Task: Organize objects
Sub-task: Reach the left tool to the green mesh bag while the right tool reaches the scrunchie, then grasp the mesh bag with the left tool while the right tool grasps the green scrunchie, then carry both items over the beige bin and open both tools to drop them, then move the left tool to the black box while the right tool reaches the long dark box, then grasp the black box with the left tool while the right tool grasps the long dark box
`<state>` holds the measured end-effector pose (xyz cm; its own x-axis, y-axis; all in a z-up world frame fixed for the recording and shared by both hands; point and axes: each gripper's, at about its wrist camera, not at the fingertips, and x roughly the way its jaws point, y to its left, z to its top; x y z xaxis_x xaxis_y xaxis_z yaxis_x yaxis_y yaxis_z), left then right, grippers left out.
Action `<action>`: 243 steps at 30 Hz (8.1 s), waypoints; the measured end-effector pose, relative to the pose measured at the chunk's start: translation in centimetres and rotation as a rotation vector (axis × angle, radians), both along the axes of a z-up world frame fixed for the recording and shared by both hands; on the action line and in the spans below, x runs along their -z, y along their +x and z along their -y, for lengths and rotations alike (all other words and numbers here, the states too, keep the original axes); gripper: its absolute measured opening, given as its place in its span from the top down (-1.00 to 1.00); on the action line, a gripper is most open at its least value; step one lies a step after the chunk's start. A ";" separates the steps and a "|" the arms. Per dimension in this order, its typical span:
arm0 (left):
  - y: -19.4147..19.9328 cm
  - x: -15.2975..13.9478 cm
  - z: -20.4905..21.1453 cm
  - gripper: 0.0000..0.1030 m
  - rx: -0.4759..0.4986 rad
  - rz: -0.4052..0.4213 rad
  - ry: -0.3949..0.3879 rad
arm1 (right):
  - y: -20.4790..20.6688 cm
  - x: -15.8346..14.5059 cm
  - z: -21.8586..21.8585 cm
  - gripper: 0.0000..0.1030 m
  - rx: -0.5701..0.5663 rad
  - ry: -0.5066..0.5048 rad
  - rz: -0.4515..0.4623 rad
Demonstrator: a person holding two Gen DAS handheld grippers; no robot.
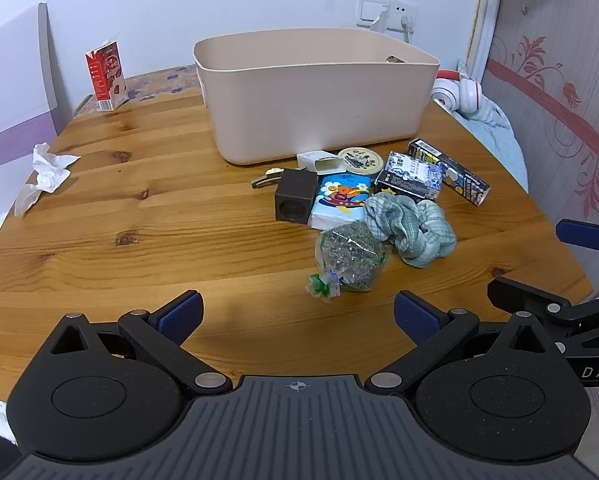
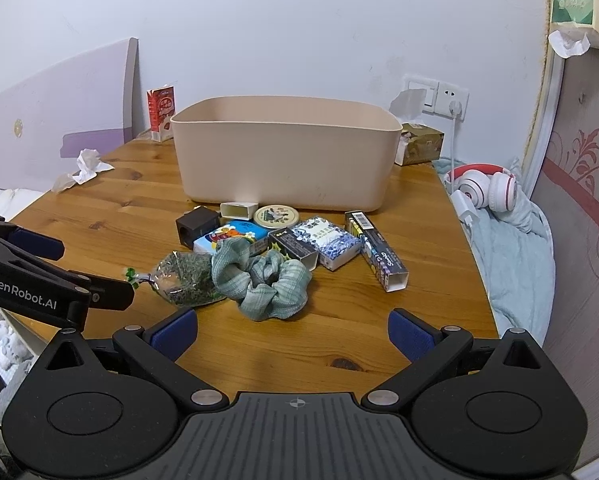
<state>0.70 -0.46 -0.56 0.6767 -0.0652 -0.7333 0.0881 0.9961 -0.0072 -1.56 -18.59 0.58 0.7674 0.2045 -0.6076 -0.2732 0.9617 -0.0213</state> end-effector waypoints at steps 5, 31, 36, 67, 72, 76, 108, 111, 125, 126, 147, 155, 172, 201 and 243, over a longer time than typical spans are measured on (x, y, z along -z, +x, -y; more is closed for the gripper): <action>0.2 0.0 0.0 -1.00 0.009 0.007 0.005 | 0.1 0.1 -0.1 -1.00 -0.009 0.001 -0.005; 2.4 1.1 0.1 -1.00 0.054 0.005 -0.040 | 1.6 1.0 -0.7 -0.99 -0.039 -0.026 -0.040; 3.0 1.4 0.3 -1.00 0.065 0.009 -0.031 | 2.2 1.3 -0.6 -0.93 -0.037 -0.026 -0.045; 8.2 4.3 0.6 -0.52 0.134 -0.098 -0.036 | 7.5 4.1 -2.4 -0.71 -0.136 -0.059 -0.090; 8.6 4.4 0.4 -0.23 0.147 -0.089 -0.040 | 8.2 4.5 -2.8 -0.53 -0.155 -0.053 -0.102; 8.5 4.3 0.4 0.22 0.168 -0.072 -0.023 | 8.5 4.6 -2.9 -0.03 -0.156 -0.038 -0.104; 10.4 -4.7 -3.0 0.37 0.076 0.190 -0.019 | 10.2 -4.2 0.1 0.60 -0.041 0.007 0.162; 11.3 -5.9 -2.9 0.37 0.070 0.223 -0.007 | 11.0 -5.4 0.1 0.60 -0.042 0.013 0.197; 18.6 -8.0 -2.0 0.37 0.028 0.266 0.054 | 17.4 -8.5 -0.8 0.60 -0.039 -0.006 0.257; 19.1 -7.9 -1.8 0.37 0.029 0.267 0.067 | 17.8 -8.6 -0.9 0.60 -0.039 -0.008 0.260; 28.8 -2.0 0.5 0.36 0.032 -0.005 0.143 | 25.7 -4.0 -4.0 0.60 -0.065 -0.214 0.041; 29.2 -1.8 0.8 0.12 0.035 -0.052 0.142 | 26.9 -3.6 -4.1 0.47 -0.065 -0.218 -0.027; 23.4 -6.6 0.5 -0.70 -0.007 0.154 0.117 | 20.9 -7.8 -0.5 -0.95 -0.029 -0.097 0.157; 12.2 -1.2 -1.3 -0.71 0.085 0.073 0.049 | 13.5 0.1 5.4 -1.00 0.017 -0.143 -0.041; 13.8 3.6 0.2 0.38 0.135 -0.028 0.021 | 13.4 4.0 4.6 0.58 -0.011 -0.120 -0.128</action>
<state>14.52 -0.69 -4.20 0.6417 -0.1390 -0.7542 0.2216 0.9751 0.0089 11.87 -23.17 -3.42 0.6807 0.1325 -0.7205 -0.2915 0.9513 -0.1004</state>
